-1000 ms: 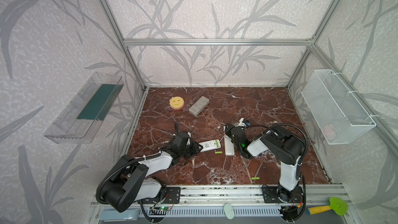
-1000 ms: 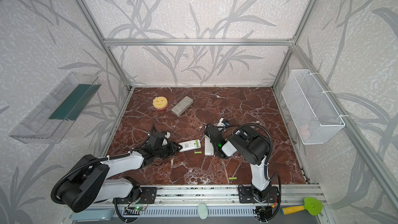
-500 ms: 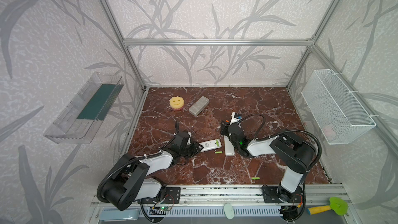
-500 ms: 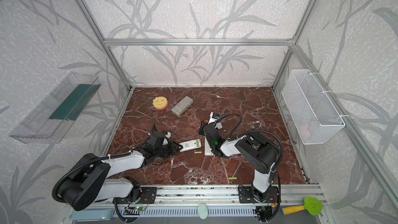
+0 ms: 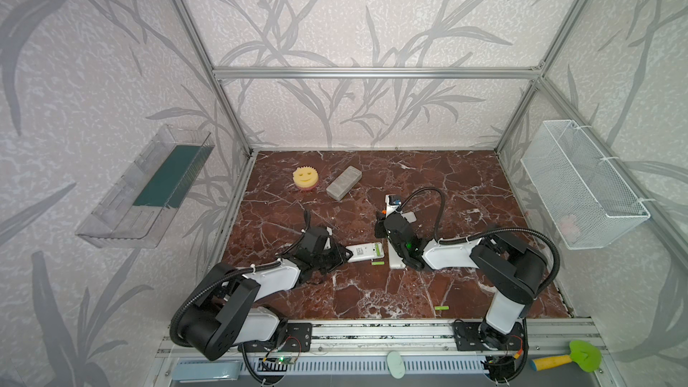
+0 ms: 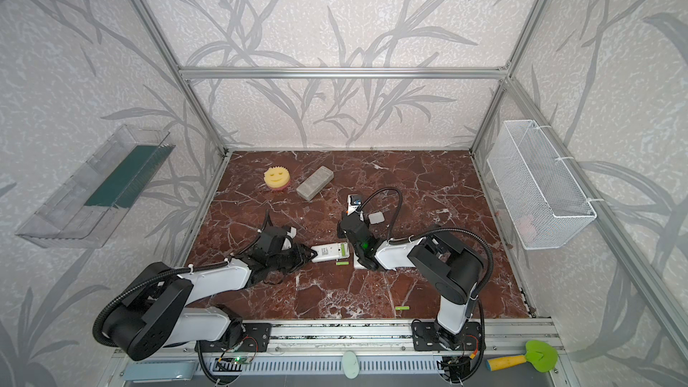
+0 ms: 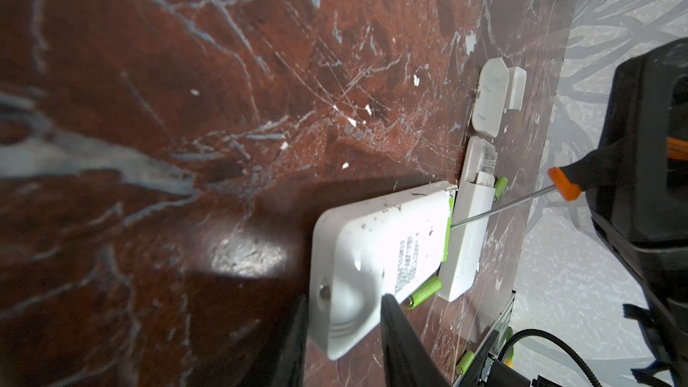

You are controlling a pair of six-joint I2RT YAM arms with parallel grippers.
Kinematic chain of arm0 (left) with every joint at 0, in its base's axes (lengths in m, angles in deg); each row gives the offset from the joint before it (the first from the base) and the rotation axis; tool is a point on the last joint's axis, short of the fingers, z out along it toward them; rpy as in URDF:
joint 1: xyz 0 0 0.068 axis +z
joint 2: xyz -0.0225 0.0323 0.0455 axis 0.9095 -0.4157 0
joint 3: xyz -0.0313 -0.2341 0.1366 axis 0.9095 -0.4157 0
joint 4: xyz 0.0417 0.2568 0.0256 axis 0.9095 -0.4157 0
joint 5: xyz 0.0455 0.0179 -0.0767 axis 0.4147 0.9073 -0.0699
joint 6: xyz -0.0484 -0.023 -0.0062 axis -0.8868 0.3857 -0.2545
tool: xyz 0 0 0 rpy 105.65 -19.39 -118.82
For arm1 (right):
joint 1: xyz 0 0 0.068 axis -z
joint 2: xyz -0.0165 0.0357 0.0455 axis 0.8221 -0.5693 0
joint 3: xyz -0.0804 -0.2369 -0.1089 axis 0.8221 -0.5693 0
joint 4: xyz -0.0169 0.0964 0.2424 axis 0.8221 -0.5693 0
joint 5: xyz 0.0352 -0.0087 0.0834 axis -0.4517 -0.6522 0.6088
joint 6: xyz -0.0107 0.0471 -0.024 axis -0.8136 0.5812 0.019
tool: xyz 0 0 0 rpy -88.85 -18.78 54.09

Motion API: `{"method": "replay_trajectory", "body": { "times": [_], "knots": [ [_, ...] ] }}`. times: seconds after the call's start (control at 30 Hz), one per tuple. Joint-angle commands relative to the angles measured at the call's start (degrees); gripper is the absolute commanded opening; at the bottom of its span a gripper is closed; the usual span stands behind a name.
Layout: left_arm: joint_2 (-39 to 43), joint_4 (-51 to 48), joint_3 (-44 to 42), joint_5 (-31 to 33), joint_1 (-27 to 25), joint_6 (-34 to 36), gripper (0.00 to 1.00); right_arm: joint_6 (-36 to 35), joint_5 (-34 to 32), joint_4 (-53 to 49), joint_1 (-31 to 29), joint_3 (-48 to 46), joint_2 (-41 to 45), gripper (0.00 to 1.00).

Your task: Unload the batteries from the remote control

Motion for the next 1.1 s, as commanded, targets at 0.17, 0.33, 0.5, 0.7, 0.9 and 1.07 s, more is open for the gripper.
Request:
{"method": "replay_trajectory", "body": {
  "times": [0.17, 0.33, 0.5, 0.7, 0.9, 1.07],
  "knots": [
    [-2.00, -6.34, -0.81, 1.53, -0.34, 0.00, 0.37, -9.80, -2.45, 3.24, -2.10, 1.17, 3.58, 0.00],
    [-2.03, -6.34, -0.83, 1.62, -0.39, 0.01, 0.37, -12.72, -1.21, 4.59, -4.27, 3.12, 2.78, 0.00],
    [-1.76, -6.70, -0.87, 1.62, -0.43, 0.17, 0.37, -11.36, -0.92, 4.78, -4.64, 3.36, 1.21, 0.00],
    [-1.16, -7.21, -1.03, 1.88, -0.39, 0.22, 0.37, -11.58, -1.19, 5.55, -4.65, 3.10, -0.08, 0.00],
    [-1.15, -7.24, -0.99, 1.88, -0.45, 0.26, 0.37, -11.30, -1.01, 6.01, -4.67, 3.11, -1.35, 0.00],
    [-1.03, -7.44, -1.03, 1.88, -0.43, 0.36, 0.37, -9.86, -0.67, 6.92, -4.62, 2.27, -2.54, 0.00]
  ]
}}
